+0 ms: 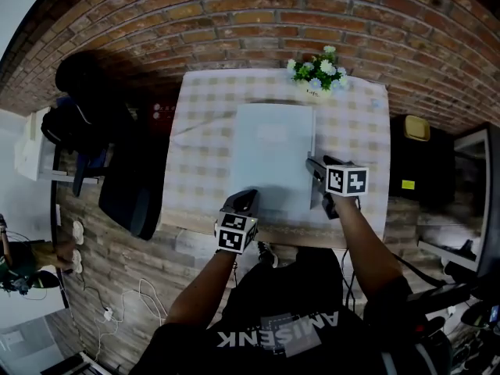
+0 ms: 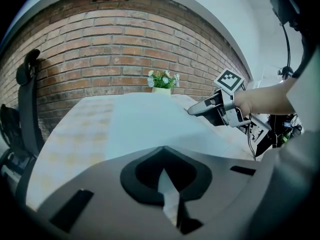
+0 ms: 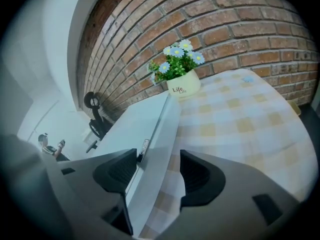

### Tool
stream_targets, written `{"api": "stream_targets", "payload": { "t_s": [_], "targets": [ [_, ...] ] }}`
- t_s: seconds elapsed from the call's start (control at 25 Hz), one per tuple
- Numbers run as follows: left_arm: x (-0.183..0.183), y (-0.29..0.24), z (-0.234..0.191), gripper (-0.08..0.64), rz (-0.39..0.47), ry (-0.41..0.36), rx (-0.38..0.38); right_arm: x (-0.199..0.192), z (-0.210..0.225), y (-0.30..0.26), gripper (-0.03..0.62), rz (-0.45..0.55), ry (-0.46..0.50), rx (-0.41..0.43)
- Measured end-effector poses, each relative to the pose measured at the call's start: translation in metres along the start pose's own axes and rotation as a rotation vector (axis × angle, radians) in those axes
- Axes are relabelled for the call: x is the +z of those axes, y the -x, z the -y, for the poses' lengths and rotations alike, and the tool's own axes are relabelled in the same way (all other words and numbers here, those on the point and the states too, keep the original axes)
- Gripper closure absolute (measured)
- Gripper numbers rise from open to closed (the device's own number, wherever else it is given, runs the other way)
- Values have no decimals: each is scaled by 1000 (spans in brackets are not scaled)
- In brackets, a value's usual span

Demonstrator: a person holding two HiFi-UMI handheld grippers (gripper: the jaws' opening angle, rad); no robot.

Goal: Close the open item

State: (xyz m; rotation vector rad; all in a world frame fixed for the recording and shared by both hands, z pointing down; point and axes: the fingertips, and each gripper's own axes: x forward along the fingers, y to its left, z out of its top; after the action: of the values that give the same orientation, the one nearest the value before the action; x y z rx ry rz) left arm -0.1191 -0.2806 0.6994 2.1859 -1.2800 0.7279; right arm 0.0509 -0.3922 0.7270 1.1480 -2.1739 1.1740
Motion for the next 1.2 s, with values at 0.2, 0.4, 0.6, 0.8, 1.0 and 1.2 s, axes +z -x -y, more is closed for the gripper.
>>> {"api": "stream_targets", "payload": {
  "t_s": [0.2, 0.4, 0.6, 0.8, 1.0, 1.2],
  "targets": [
    [-1, -2, 1, 547, -5, -18, 8, -4, 5, -2, 308, -11, -77, 19],
    [-3, -4, 2, 547, -5, -12, 5, -8, 10, -4, 296, -26, -147, 41],
    [-4, -2, 1, 548, -13, -11, 9, -15, 12, -6, 288, -42, -283, 74],
    [-4, -6, 2, 548, 2, -29, 9, -19, 15, -8, 279, -48, -337, 89],
    [-4, -5, 1, 548, -1, -9, -9, -22, 15, -7, 276, -44, -383, 80],
    [9, 4, 2, 546, 30, 110, -35, -22, 15, -5, 270, -34, -388, 51]
  ]
}}
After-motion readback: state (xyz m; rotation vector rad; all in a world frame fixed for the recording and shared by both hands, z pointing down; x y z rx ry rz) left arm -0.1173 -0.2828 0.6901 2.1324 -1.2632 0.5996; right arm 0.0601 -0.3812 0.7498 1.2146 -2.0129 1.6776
